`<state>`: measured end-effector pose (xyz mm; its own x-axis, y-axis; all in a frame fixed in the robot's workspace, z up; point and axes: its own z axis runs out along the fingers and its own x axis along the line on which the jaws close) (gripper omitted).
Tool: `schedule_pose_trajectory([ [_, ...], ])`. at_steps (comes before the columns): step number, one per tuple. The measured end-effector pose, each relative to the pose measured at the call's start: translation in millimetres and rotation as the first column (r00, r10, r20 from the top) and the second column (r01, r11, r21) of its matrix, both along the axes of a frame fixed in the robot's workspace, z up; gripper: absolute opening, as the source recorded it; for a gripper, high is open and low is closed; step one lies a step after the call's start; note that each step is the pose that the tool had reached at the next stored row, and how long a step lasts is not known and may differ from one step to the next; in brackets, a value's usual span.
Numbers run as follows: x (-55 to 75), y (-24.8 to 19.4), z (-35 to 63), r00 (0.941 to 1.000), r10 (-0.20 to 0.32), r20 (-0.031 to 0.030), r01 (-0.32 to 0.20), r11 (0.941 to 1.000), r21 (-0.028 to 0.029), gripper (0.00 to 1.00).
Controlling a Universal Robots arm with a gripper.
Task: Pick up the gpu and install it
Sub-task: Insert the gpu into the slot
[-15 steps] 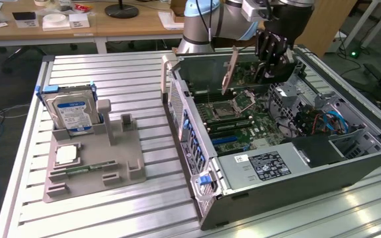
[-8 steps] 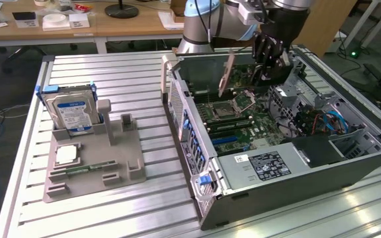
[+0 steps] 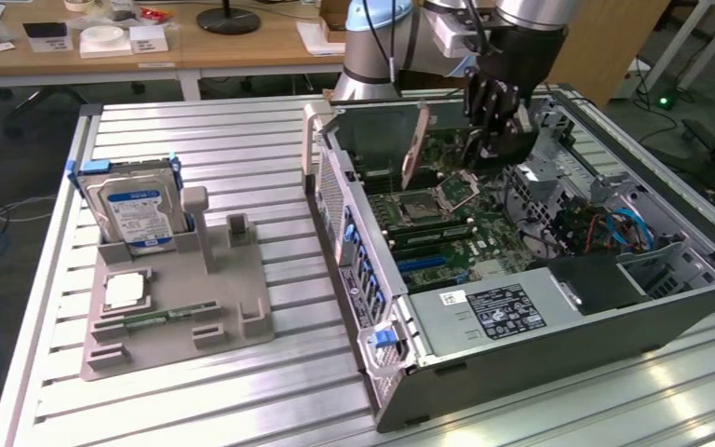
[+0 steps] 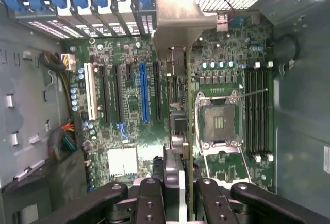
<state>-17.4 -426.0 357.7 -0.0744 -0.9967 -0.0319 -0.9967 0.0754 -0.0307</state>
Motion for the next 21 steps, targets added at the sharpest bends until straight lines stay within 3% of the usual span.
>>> schedule_pose_trajectory([
  [6,-3.2,-0.4,-10.4,0.9989,0.047,0.0005,-0.047,0.9989,-0.0001,0.29],
  [10,-5.2,-5.6,-15.4,0.9989,0.048,0.0005,-0.048,0.9989,0.0002,0.29],
  [14,-18.9,-5.9,-22.5,0.9988,0.048,0.0004,-0.048,0.9988,0.0,0.29],
  [21,-20.0,-21.3,-28.6,0.9988,0.048,0.0004,-0.048,0.9988,-0.0013,0.29],
])
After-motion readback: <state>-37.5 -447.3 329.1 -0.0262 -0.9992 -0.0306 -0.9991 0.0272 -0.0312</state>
